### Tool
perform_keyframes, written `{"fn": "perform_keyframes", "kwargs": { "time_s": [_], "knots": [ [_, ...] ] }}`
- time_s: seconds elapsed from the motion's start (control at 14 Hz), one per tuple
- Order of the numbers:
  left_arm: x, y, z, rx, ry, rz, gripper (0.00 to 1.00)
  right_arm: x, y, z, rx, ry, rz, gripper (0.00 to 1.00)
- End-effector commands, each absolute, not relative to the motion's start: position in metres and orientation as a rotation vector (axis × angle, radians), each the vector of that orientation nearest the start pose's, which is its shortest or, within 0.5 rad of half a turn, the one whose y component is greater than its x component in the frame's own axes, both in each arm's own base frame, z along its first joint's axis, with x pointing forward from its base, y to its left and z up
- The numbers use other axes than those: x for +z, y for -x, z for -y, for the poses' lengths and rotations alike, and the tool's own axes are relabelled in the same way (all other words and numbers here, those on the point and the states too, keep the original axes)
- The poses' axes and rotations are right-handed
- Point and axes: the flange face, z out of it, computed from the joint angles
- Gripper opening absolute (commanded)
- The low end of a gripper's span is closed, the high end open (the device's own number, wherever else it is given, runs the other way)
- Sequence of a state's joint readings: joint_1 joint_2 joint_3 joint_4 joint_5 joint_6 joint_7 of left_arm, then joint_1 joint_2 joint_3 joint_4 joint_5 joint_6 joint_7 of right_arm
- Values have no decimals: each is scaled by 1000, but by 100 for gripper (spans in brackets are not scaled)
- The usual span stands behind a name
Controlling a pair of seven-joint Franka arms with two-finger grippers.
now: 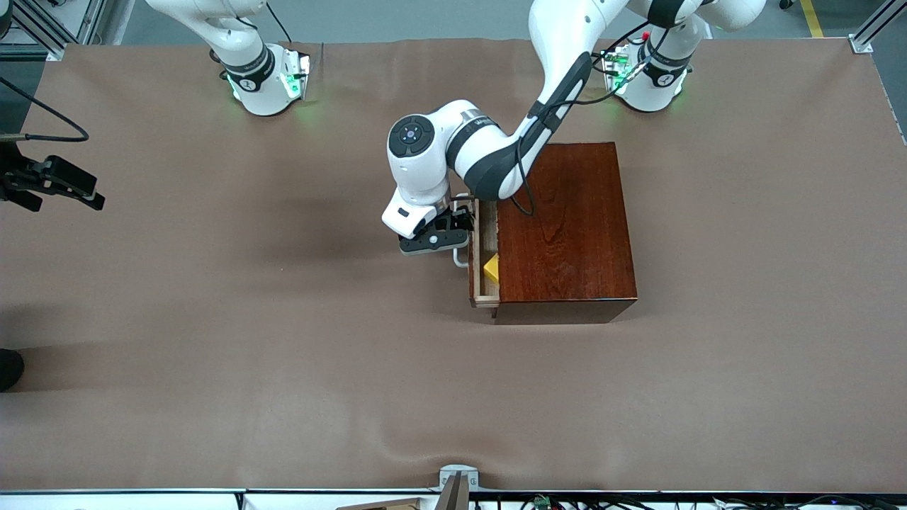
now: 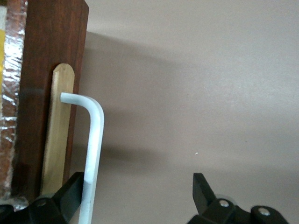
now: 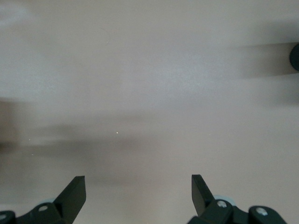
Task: Open drawer, take yellow block, close drawer
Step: 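Pull the drawer out of the box with the left gripper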
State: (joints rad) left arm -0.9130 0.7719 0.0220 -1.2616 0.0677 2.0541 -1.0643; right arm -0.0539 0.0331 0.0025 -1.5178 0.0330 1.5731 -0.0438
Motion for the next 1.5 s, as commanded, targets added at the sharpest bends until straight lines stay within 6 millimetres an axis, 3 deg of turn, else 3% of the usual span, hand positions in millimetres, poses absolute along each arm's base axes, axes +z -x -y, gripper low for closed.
{"fn": "perform_keyframes", "kwargs": {
  "time_s": [0.0, 0.86, 1.43],
  "knots": [
    [293, -447, 621, -84, 3220, 279, 100, 636, -563, 28, -47, 3095, -6, 100],
    [297, -428, 640, -122, 3266, 266, 100, 637, -563, 28, -49, 3095, -6, 100],
    [309, -428, 649, -188, 3332, 338, 100, 637, -563, 28, -49, 3095, -4, 100]
  ]
}}
